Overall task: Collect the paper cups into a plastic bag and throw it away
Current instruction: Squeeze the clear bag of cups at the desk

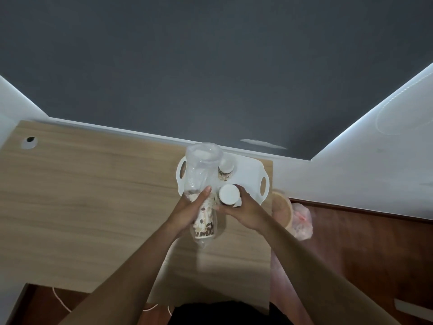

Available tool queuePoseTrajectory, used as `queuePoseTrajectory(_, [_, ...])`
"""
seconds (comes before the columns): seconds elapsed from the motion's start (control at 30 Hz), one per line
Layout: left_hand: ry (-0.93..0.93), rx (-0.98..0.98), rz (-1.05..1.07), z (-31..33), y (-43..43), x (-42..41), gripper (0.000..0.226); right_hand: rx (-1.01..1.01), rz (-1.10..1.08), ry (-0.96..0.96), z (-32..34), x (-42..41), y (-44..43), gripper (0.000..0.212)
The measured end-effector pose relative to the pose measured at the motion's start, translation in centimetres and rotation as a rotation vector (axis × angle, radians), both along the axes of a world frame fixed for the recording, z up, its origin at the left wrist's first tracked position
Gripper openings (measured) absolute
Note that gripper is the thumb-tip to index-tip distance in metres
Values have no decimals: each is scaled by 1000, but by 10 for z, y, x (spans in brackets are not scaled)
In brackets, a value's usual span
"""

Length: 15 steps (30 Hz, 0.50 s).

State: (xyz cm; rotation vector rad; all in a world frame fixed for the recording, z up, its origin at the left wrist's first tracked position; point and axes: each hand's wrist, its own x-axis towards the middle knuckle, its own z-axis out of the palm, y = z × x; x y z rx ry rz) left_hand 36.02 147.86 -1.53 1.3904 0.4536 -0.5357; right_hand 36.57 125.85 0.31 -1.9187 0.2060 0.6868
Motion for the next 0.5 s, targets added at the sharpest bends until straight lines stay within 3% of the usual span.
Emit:
queuePoseTrajectory(0.13, [-73, -17, 3, 2, 1, 6, 62, 10, -103, -87, -6, 29, 7, 50])
queuePoseTrajectory(0.3, [-125, -67, 58, 0, 15, 7, 56, -136, -218, -198, -2, 72, 3, 51])
queuePoseTrajectory(0.43, [-114, -96, 67, -9, 31, 1, 64, -142, -232, -134, -3, 96, 4, 65])
queuePoseTrajectory(0.5, [-130, -93, 35, -12, 37, -2, 55, -155, -218, -88, -4, 102, 8, 74])
